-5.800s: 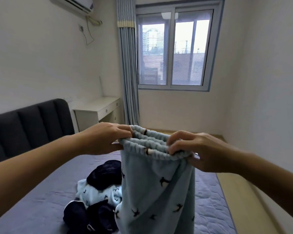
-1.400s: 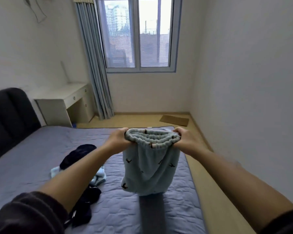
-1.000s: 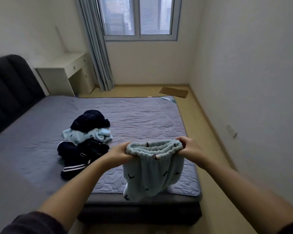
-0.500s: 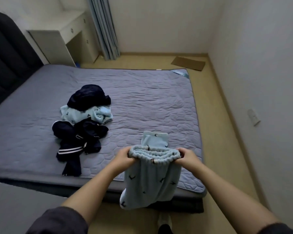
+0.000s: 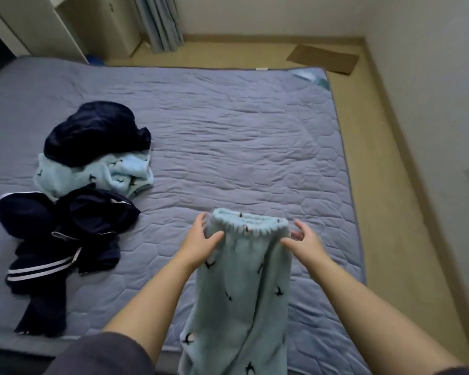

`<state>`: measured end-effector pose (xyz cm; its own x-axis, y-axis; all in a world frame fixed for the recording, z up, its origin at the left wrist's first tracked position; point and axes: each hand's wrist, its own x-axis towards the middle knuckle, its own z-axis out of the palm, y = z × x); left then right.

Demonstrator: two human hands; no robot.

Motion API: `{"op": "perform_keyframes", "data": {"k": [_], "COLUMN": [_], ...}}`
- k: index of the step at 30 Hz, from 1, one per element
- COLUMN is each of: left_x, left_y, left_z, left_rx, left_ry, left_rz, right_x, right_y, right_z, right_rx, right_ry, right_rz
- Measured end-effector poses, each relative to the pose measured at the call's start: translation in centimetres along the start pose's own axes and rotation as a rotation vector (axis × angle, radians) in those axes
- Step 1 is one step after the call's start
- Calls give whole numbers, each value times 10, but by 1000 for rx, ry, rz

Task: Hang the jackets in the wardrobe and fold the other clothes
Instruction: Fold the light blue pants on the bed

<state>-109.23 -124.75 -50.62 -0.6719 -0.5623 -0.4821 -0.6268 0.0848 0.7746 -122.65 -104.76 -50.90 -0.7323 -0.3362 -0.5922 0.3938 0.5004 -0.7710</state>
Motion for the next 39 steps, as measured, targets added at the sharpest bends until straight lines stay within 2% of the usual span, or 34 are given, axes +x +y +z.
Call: {"op": "perform_keyframes", "data": {"k": [2, 5, 8, 11, 15, 18, 21, 23, 26, 29, 32, 35, 37, 39], "left_x": [29, 42, 42, 43, 49, 39, 21, 29, 71, 117, 149, 172, 173, 161], "left_y": [-43, -122, -180, -209, -218, -227, -236, -232, -213, -193, -181, -183, -193, -208], "left_z": [18, 45, 63, 69, 68, 66, 67, 69, 70, 72, 76, 77, 78, 77], "left_rx": [41, 164, 205, 205, 195, 168, 168, 131, -59, -165, -92, -64, -73, -143], "left_ry": [31, -26, -50, -42, -109, -38, -11, -48, -63, -50, 3, 85, 78, 53], "left_rz": [-142, -299, -346, -348, -331, -366, -437, -417, -316, -309, -166, -34, -69, -197], "right_x": [30, 41, 44, 48, 54, 53, 48, 56, 89, 122, 150, 170, 173, 163], "right_y": [41, 123, 187, 216, 222, 225, 227, 221, 199, 175, 166, 170, 182, 198], "right_z": [14, 36, 54, 65, 71, 68, 63, 60, 58, 66, 75, 78, 80, 81], "right_rx": [-76, -155, -149, -159, -150, -132, -107, -100, -4, 100, 19, 59, 139, 191], "right_ry": [11, -26, -17, 14, 51, 58, -33, -57, 9, -19, 53, 153, 106, 58], "right_rz": [120, 281, 360, 380, 324, 346, 430, 424, 284, 232, 89, -23, 40, 151]}}
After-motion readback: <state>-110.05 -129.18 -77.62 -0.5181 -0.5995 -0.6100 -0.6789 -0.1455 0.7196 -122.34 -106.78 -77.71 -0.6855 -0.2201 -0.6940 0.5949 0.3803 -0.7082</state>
